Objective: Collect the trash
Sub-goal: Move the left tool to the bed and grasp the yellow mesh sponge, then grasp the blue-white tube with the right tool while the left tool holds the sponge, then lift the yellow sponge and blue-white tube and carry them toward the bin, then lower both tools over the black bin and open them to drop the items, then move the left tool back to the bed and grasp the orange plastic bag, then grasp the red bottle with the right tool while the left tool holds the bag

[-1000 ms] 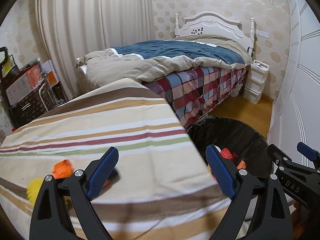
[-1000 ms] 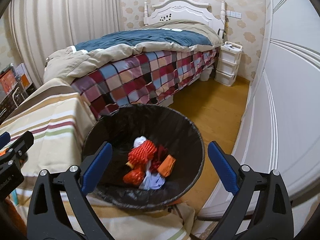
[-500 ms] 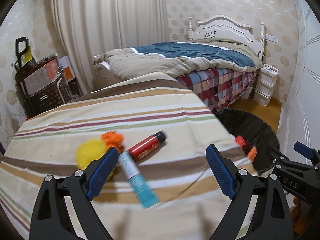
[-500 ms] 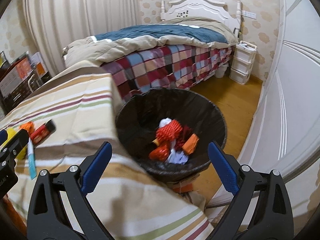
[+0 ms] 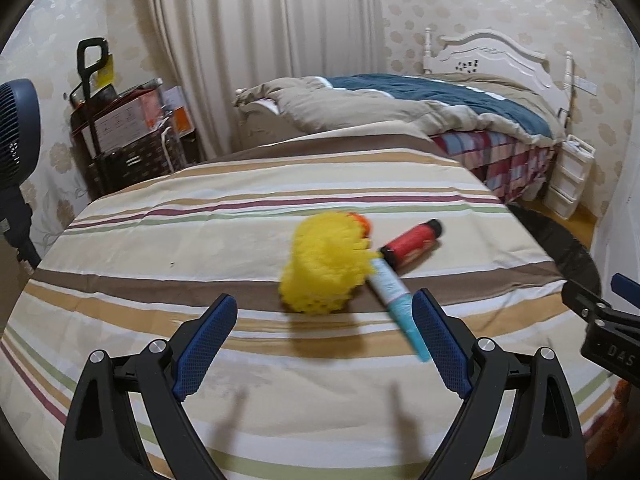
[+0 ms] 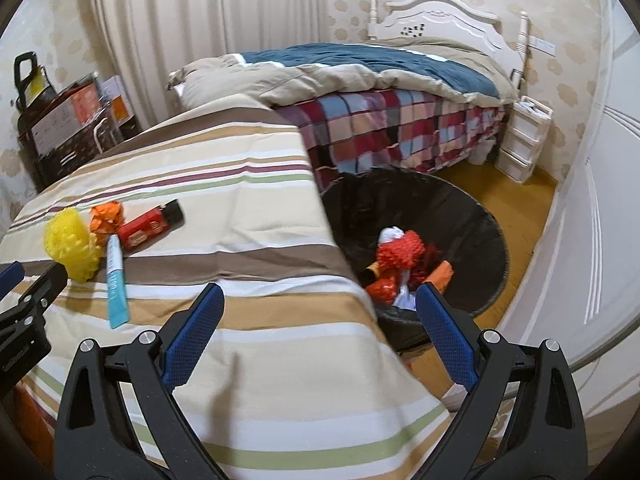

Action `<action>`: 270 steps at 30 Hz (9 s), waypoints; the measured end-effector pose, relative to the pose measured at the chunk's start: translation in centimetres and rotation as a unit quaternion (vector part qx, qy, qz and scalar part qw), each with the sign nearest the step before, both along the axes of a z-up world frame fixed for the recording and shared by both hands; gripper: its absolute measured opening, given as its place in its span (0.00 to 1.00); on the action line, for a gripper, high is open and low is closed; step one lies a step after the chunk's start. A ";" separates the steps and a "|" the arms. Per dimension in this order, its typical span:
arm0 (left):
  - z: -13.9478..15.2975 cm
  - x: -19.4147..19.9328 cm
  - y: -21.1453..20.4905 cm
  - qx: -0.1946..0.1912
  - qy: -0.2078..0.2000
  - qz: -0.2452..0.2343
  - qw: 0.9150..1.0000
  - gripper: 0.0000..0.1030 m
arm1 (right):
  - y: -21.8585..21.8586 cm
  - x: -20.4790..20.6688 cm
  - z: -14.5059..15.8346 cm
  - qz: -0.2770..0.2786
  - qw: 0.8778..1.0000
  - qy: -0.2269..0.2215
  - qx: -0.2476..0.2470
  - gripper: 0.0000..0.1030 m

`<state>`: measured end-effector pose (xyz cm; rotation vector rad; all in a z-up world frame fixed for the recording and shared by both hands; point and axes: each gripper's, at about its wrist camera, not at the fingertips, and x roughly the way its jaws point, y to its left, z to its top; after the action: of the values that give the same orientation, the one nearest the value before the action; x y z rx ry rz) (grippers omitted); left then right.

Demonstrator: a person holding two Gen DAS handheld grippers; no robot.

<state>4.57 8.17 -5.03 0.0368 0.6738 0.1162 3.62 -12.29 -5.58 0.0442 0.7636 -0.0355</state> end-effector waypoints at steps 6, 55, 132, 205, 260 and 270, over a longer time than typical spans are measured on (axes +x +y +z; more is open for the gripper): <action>-0.7 1.3 0.9 0.002 0.007 0.006 1.000 0.86 | 1.7 0.9 -0.1 0.017 1.000 0.005 -0.002 0.91; -0.4 -1.4 10.9 -0.004 0.024 0.061 0.998 0.43 | 16.1 3.7 -2.0 0.203 0.976 0.073 -0.022 0.40; 3.0 8.2 -15.3 -0.023 -0.012 -0.183 0.983 0.43 | -10.1 4.3 3.0 -0.044 0.998 -0.043 0.011 0.18; 1.1 7.4 -7.2 0.006 0.015 -0.060 0.998 0.85 | -6.0 5.1 0.3 -0.052 0.998 -0.018 0.013 0.81; -1.6 5.8 9.1 -0.044 0.073 0.019 0.996 0.48 | 11.0 9.6 -1.9 0.086 0.994 0.073 0.007 0.81; -1.6 5.7 9.1 -0.042 0.072 0.018 0.996 0.48 | 11.5 9.7 -2.1 0.117 0.990 0.077 0.010 0.46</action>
<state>10.28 17.32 -6.62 -0.0480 0.8223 0.1205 13.37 -0.79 -7.66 -0.0307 0.9199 0.1940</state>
